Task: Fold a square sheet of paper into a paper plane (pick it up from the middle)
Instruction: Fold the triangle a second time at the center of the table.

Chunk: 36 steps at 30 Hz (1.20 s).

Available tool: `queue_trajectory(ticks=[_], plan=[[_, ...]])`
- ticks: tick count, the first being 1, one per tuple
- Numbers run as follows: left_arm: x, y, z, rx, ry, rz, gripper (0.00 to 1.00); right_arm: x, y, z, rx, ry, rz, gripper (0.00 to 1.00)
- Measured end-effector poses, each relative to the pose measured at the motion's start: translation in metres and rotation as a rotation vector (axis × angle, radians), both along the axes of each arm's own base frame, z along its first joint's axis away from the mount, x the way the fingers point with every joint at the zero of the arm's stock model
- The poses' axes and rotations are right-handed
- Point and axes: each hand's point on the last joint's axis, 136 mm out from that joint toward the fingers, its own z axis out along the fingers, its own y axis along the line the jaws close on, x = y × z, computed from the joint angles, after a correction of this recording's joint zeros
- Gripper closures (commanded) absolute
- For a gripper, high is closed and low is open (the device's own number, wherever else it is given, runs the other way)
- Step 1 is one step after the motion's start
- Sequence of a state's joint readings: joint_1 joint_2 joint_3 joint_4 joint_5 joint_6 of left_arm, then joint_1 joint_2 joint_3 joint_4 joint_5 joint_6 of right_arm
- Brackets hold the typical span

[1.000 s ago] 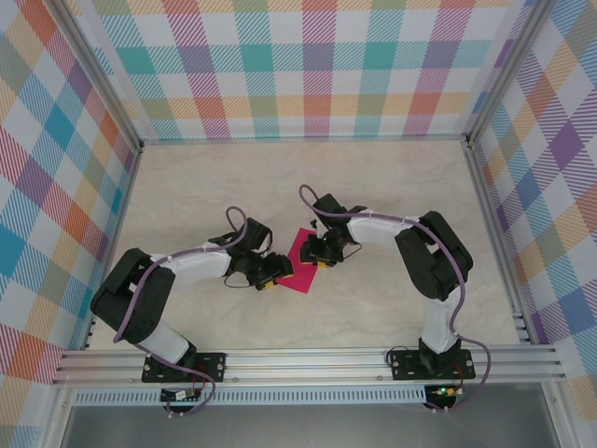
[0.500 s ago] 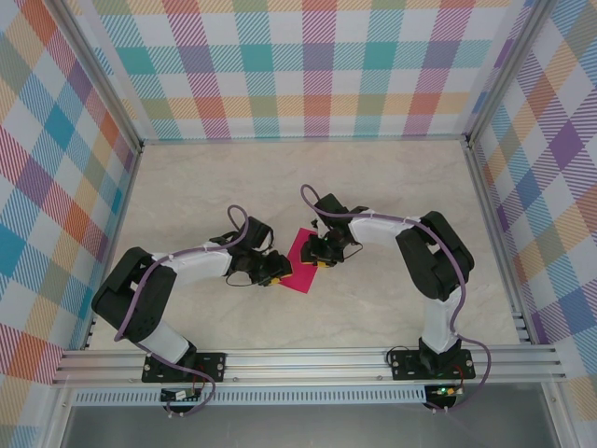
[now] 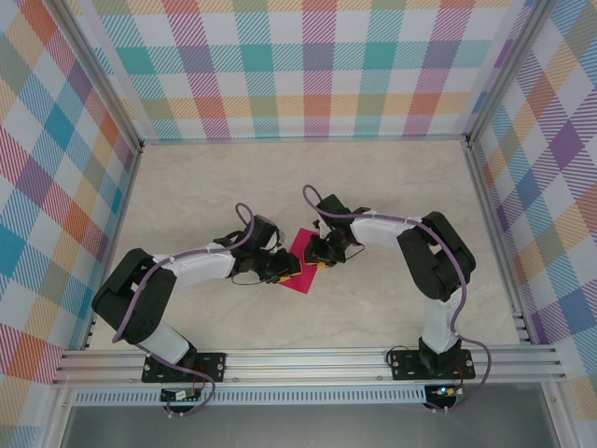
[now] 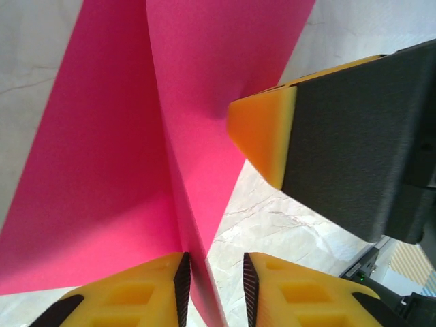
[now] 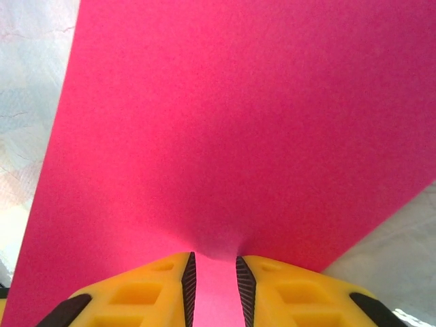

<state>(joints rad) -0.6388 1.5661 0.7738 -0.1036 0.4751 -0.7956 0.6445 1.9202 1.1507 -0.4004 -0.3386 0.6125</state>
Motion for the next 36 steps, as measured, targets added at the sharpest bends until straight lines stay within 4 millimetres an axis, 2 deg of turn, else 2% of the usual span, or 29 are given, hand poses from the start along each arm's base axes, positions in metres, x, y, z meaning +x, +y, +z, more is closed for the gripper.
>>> queue_trajectory(ticks=[10, 19, 31, 36], plan=[[0.007, -0.011, 0.013, -0.067, -0.033, -0.006, 0.63, 0.000, -0.001, 0.000, 0.011, 0.014, -0.003, 0.75], [0.012, -0.020, 0.023, -0.124, -0.052, -0.003, 0.67, 0.000, -0.002, 0.000, 0.033, 0.039, -0.011, 0.77], [0.016, -0.016, 0.006, -0.076, -0.037, 0.024, 0.68, 0.000, -0.006, 0.005, 0.122, 0.052, -0.041, 0.75], [0.018, -0.014, 0.003, -0.063, -0.037, 0.036, 0.67, -0.004, -0.014, 0.015, 0.144, 0.043, -0.062, 0.72]])
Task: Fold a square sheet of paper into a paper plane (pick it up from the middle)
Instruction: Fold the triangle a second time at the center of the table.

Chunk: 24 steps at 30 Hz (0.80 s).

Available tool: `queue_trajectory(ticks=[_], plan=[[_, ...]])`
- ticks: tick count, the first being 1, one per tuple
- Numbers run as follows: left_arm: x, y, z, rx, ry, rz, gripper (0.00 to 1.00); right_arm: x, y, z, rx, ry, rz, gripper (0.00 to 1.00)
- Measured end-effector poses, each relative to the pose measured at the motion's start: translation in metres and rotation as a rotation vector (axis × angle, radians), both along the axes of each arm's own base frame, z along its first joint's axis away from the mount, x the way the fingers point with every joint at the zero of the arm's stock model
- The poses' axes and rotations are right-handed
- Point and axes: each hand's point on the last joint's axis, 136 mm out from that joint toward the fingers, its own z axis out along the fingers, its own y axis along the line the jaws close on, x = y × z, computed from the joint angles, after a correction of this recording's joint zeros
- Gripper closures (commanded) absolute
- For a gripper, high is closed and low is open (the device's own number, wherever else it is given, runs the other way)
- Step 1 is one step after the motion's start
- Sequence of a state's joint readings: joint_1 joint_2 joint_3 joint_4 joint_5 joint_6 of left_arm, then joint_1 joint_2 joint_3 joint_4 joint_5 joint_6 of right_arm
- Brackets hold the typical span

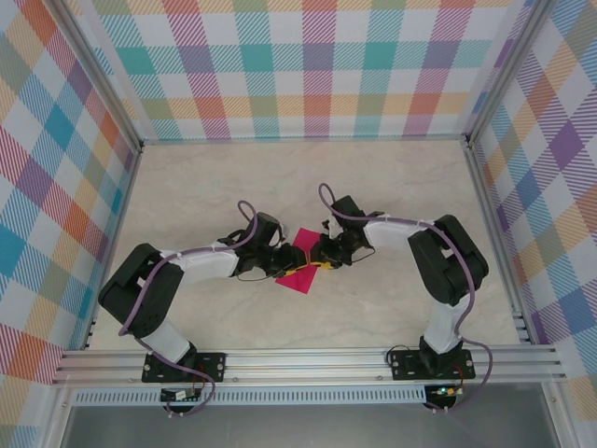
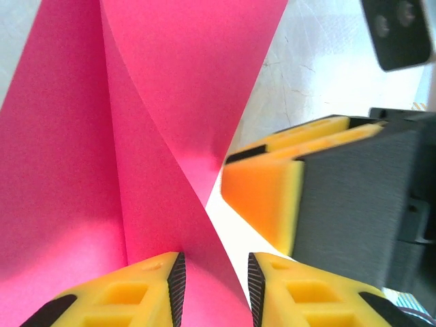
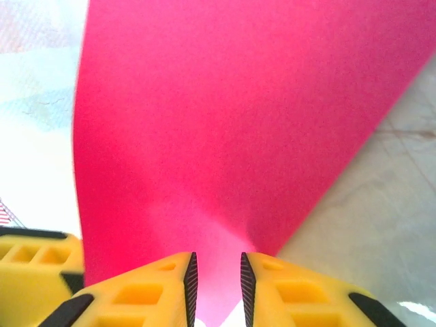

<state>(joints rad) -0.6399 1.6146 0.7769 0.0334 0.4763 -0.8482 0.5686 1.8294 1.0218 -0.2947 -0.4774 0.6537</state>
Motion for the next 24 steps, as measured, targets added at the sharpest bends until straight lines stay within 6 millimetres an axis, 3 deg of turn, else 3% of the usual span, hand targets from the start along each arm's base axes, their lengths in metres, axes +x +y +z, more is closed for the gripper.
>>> queue_trajectory(ticks=[5, 10, 14, 24], plan=[[0.001, 0.001, -0.005, 0.012, 0.009, 0.014, 0.60, -0.010, -0.010, 0.010, 0.014, -0.024, -0.018, 0.67], [0.003, 0.001, -0.011, 0.022, 0.026, 0.028, 0.54, -0.021, -0.017, 0.004, 0.018, -0.022, -0.020, 0.63], [0.004, 0.002, -0.011, 0.025, 0.026, 0.034, 0.58, -0.030, -0.018, -0.002, 0.043, -0.012, -0.013, 0.61], [0.006, 0.003, -0.012, 0.033, 0.027, 0.052, 0.67, -0.026, -0.003, 0.014, 0.147, -0.048, 0.015, 0.64]])
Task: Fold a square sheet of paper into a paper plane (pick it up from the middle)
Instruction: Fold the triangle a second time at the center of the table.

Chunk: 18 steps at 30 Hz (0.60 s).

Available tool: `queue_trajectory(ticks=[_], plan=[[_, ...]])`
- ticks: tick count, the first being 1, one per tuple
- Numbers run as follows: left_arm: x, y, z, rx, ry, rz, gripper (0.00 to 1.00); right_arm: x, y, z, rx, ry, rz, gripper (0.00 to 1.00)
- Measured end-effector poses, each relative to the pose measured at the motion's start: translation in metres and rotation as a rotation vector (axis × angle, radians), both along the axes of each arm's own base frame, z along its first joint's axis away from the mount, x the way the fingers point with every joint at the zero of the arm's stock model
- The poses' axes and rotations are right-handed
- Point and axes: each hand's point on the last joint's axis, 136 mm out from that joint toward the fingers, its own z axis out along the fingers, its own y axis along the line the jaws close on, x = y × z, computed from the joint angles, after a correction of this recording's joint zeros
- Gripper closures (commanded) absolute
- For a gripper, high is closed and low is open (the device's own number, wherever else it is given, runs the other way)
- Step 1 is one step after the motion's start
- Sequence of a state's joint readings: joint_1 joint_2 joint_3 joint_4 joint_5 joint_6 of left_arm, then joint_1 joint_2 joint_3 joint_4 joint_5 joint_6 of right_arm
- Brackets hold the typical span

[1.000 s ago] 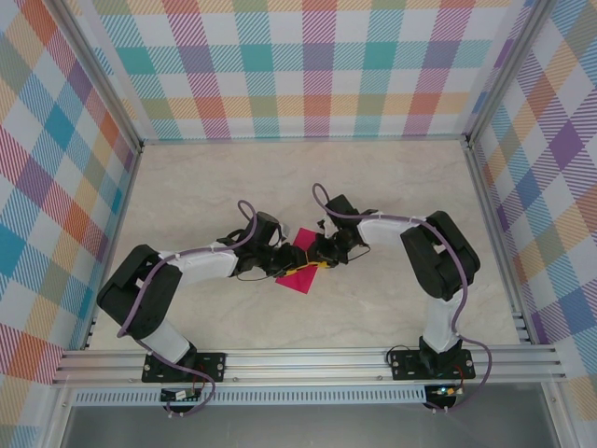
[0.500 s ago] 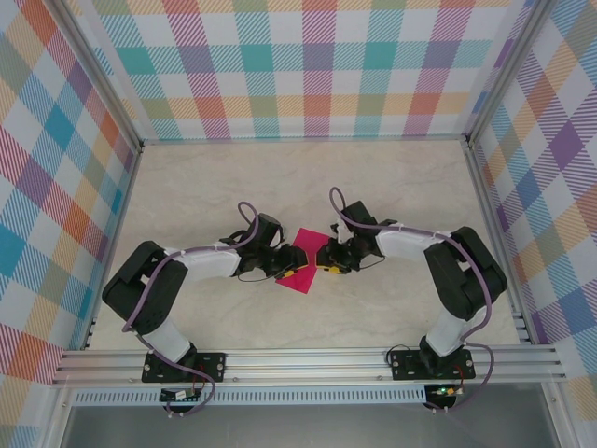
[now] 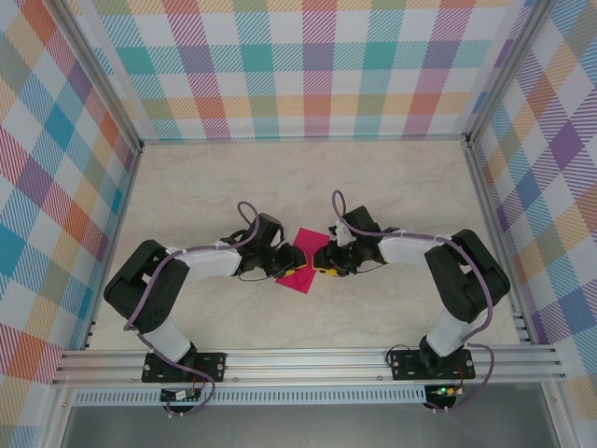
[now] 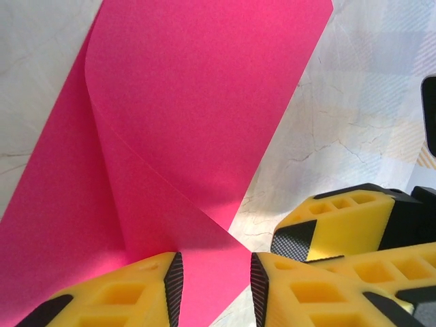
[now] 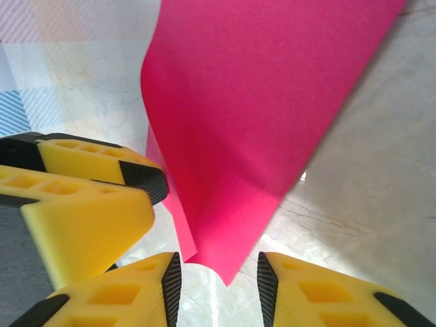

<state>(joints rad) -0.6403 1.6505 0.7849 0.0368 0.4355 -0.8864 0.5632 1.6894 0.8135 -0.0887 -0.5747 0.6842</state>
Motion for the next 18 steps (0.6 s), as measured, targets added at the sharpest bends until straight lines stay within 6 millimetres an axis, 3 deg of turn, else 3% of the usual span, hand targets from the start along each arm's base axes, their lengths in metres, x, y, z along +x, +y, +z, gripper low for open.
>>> queue_trajectory(ticks=[10, 18], plan=[[0.000, 0.000, 0.000, 0.002, -0.001, 0.002, 0.70, -0.002, 0.013, -0.001, 0.030, 0.022, 0.031, 0.69], [0.001, 0.000, 0.001, 0.000, -0.003, 0.002, 0.71, 0.008, 0.020, 0.000, 0.039, 0.009, 0.034, 0.88]])
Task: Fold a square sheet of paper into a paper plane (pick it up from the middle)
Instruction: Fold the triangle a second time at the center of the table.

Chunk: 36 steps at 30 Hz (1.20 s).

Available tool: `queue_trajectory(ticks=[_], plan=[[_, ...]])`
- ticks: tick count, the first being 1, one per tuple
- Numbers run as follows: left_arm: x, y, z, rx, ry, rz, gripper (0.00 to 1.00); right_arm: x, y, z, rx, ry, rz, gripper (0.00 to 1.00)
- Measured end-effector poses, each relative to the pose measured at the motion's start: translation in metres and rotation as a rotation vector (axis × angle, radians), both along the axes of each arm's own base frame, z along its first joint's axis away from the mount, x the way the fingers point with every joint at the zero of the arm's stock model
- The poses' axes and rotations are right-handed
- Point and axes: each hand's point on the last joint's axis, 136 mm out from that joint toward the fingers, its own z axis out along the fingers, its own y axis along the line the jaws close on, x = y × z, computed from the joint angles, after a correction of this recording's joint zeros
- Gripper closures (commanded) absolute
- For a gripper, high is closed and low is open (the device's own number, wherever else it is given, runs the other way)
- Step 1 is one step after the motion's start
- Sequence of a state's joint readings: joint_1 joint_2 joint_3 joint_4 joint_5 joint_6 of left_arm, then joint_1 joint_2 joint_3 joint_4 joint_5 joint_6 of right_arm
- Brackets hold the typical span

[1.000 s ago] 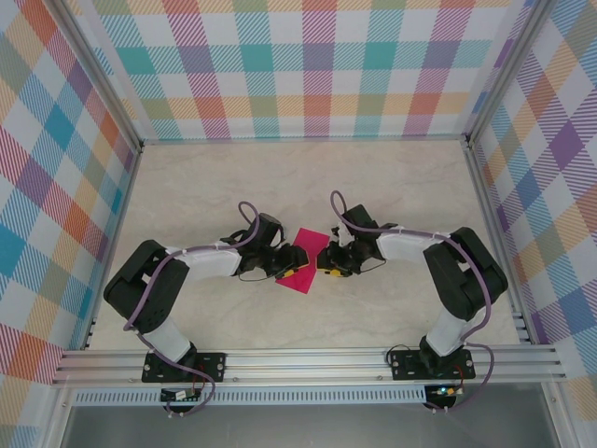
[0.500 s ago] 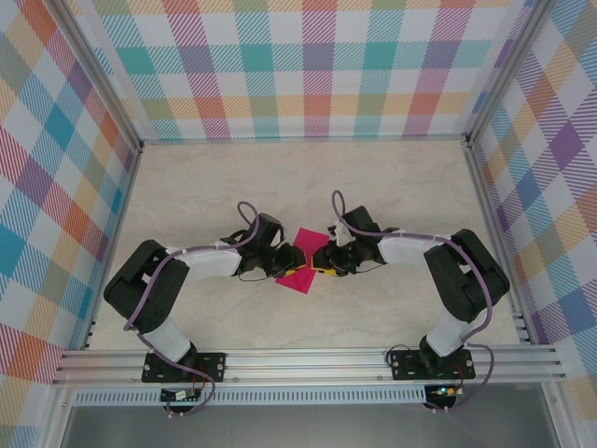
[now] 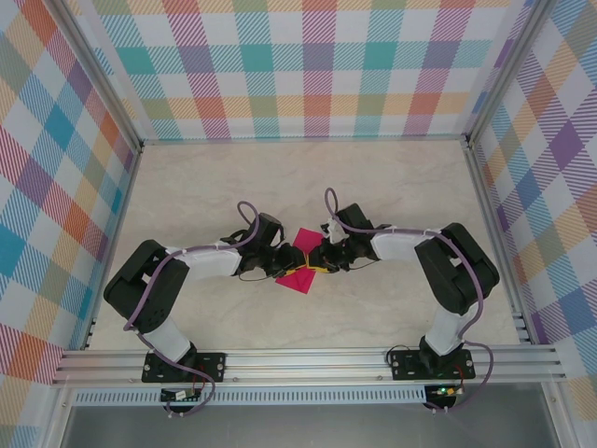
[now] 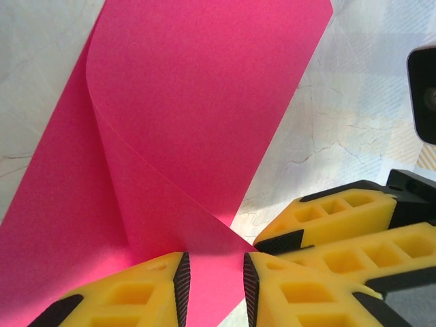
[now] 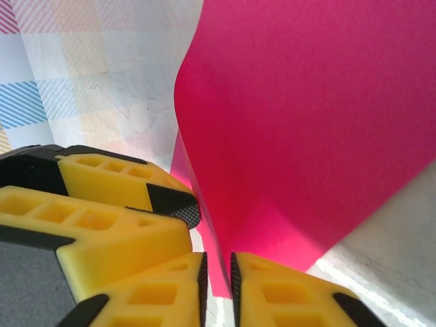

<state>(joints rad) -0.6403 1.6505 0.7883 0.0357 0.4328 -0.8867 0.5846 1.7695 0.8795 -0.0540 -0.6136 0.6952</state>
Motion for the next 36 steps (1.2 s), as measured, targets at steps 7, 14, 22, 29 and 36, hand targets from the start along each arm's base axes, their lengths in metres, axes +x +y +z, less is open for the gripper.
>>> queue_trajectory(ticks=[7, 14, 22, 29, 36], plan=[[0.000, -0.001, 0.001, -0.005, -0.001, -0.003, 0.71, 0.008, -0.004, -0.011, -0.070, -0.009, -0.012, 0.93], [0.000, -0.006, 0.006, -0.036, -0.009, -0.019, 0.72, 0.012, -0.011, -0.021, -0.137, -0.024, -0.012, 0.93], [0.002, -0.013, 0.007, -0.060, -0.006, -0.036, 0.72, 0.014, -0.014, -0.023, -0.164, -0.036, -0.007, 0.92], [0.002, -0.014, 0.007, -0.065, -0.003, -0.041, 0.73, 0.016, -0.014, -0.026, -0.178, -0.036, -0.002, 0.92], [0.001, -0.013, 0.001, -0.056, 0.008, -0.041, 0.74, 0.018, -0.013, -0.028, -0.182, -0.043, 0.004, 0.92]])
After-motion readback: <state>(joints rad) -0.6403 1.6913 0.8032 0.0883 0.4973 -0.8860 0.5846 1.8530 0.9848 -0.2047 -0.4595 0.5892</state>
